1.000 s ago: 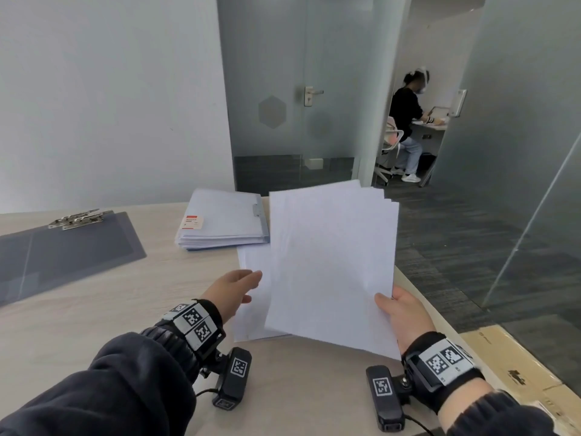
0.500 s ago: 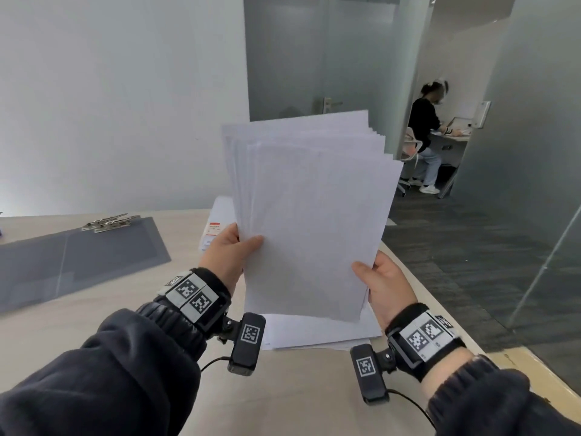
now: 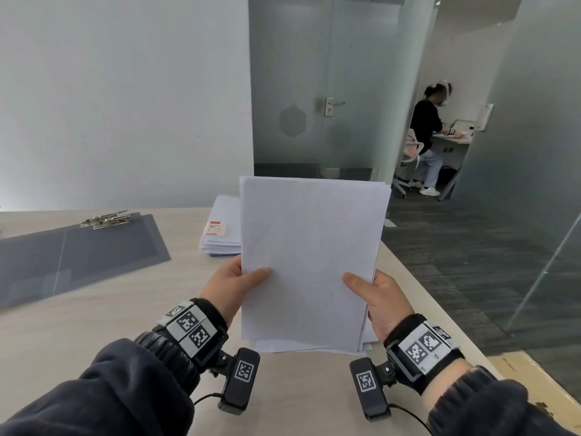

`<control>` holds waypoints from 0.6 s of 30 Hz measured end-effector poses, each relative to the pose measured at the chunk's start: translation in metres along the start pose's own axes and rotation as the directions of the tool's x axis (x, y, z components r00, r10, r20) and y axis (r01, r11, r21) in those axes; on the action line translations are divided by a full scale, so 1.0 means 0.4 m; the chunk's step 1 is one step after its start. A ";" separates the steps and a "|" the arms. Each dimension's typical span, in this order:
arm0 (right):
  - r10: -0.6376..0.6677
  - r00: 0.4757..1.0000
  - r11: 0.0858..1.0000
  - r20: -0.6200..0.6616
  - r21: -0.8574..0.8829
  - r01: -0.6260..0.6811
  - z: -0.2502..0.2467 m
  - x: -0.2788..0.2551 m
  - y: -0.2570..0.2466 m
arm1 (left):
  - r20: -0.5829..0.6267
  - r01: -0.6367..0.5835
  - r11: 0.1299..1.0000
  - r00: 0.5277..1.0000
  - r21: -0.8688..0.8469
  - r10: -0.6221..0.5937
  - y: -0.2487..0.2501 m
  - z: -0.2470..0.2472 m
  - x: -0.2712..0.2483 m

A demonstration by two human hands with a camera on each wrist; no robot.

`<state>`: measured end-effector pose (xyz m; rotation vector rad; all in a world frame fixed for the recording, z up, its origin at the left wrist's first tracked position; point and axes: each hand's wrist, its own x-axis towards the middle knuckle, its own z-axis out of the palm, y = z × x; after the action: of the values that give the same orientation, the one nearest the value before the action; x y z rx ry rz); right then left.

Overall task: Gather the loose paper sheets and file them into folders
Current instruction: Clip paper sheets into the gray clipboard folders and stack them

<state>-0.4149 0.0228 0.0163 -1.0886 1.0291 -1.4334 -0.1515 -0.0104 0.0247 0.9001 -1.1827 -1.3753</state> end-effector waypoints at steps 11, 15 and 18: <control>-0.098 0.993 0.995 0.064 0.019 0.097 0.015 0.044 -0.045 | -0.022 -0.090 0.996 0.996 0.001 0.090 0.037 0.010 0.030; -0.025 0.996 0.998 0.086 -0.059 0.030 -0.003 0.021 0.009 | -0.017 -0.009 0.998 1.000 0.058 0.010 -0.028 -0.005 0.010; -0.001 0.996 0.997 0.093 -0.075 0.008 -0.008 0.009 0.045 | -0.041 0.037 0.997 0.999 0.068 -0.034 -0.065 0.003 0.001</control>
<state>-0.4144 0.0171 -0.0016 -1.2011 1.0217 -1.3439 -0.1587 -0.0120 -0.0002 0.9970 -1.1949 -1.3459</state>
